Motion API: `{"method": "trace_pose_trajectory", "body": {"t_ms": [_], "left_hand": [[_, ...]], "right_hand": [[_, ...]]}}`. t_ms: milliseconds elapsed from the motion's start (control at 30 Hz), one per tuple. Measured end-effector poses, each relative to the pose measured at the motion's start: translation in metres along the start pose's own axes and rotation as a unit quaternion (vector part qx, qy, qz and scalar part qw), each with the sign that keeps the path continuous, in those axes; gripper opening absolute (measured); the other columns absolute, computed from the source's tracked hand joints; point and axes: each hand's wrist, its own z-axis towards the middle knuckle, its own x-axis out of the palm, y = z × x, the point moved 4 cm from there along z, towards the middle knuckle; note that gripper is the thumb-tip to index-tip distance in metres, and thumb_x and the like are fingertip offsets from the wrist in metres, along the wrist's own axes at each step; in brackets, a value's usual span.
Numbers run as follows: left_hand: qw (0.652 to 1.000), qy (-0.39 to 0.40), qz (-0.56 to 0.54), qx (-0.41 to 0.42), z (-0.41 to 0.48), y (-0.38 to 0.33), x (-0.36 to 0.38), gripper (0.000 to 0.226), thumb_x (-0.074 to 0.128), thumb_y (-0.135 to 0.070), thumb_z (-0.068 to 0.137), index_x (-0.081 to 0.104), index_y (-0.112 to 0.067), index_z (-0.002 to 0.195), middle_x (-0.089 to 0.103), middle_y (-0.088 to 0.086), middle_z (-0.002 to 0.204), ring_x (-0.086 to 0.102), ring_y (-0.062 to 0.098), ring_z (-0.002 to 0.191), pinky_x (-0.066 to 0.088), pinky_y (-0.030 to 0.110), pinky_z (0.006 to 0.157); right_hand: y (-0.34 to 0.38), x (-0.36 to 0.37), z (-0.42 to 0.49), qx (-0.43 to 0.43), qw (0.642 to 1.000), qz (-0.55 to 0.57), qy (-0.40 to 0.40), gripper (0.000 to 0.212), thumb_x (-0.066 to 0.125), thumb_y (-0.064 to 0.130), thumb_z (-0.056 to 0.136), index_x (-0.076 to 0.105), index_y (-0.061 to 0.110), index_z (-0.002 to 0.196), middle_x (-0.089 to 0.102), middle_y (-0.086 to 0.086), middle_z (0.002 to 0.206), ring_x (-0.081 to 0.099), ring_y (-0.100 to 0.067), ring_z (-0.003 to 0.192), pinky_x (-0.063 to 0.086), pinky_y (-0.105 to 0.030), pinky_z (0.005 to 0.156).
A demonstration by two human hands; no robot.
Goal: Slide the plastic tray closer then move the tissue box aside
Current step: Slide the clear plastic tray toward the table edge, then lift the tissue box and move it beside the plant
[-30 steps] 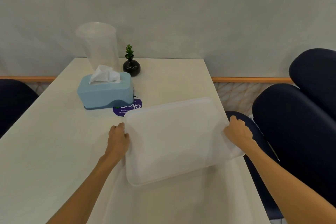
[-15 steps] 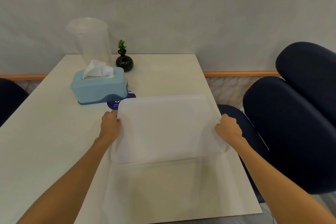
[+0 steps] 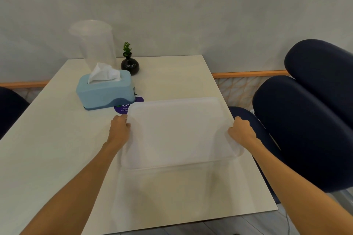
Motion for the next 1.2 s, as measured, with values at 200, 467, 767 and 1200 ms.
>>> {"method": "trace_pose_trajectory", "body": {"t_ms": [200,467,767,1200], "left_hand": [[1.0,0.009,-0.019,0.01,-0.007,-0.01,0.0,0.028,0.052,-0.004,0.093,0.058,0.001,0.119,0.061,0.023,0.117,0.057,0.037,0.106,0.045,0.042,0.097],[0.998,0.021,-0.058,0.021,-0.011,-0.012,-0.019,0.034,0.053,-0.015,0.094,0.055,-0.004,0.126,0.061,0.018,0.126,0.058,0.031,0.112,0.044,0.036,0.098],[0.991,-0.091,-0.096,-0.021,0.005,0.047,-0.105,0.032,0.051,-0.016,0.094,0.06,0.001,0.119,0.065,0.022,0.12,0.059,0.036,0.112,0.042,0.041,0.101],[0.917,0.0,-0.363,-0.164,0.132,0.031,-0.144,0.053,0.048,-0.042,0.092,0.046,-0.007,0.132,0.053,0.011,0.134,0.053,0.028,0.113,0.048,0.041,0.091]], "right_hand": [[-0.01,-0.003,-0.003,0.009,1.0,-0.024,0.0,0.03,0.05,0.015,0.094,0.05,0.0,0.12,0.054,-0.014,0.097,0.052,-0.024,0.076,0.041,-0.029,0.059],[0.011,-0.03,0.0,-0.027,0.993,-0.098,-0.063,0.038,0.052,0.016,0.089,0.045,0.002,0.124,0.049,-0.022,0.126,0.048,-0.042,0.114,0.046,-0.043,0.083],[0.133,0.015,-0.011,-0.151,0.988,0.004,0.015,0.038,0.053,0.018,0.09,0.048,0.009,0.127,0.049,-0.018,0.126,0.052,-0.037,0.112,0.047,-0.042,0.09],[0.33,0.042,0.015,-0.15,0.946,0.256,0.128,0.049,0.033,0.037,0.1,0.042,0.005,0.136,0.049,-0.016,0.138,0.052,-0.029,0.115,0.045,-0.038,0.092]]}}
